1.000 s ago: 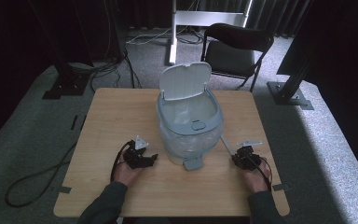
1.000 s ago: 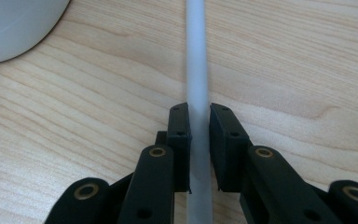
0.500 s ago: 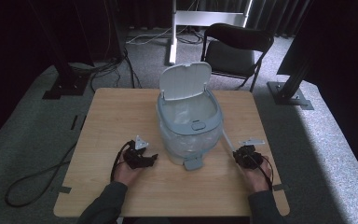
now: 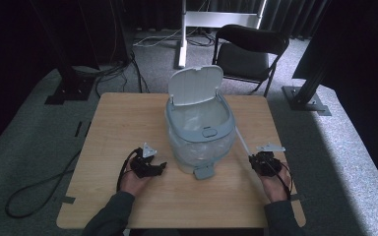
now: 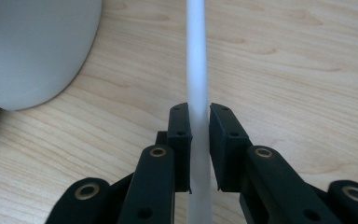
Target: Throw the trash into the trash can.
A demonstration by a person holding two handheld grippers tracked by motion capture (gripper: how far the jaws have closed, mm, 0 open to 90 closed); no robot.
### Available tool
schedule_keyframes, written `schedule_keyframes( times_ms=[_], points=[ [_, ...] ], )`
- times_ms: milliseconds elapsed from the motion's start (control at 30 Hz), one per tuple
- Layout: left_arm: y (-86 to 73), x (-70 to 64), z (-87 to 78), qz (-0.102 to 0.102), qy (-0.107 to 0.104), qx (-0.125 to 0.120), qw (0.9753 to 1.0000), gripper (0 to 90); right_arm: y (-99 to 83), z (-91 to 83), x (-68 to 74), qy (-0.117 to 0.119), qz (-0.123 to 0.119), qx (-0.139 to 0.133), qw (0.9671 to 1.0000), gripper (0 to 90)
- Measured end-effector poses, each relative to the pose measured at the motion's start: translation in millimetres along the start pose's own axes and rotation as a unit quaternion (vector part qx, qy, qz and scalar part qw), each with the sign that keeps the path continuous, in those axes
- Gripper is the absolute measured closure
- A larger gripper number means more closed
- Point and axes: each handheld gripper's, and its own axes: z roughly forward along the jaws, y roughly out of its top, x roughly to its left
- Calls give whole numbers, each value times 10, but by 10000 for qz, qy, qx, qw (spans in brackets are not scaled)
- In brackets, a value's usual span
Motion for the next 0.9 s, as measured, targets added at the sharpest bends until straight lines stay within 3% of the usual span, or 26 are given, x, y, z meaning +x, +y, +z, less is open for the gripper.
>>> schedule_keyframes(
  times_ms=[900],
  points=[
    [0,0,0,0,1,-1,10000,302,123,-280,-89,-183,57,-422,9989,788]
  ],
)
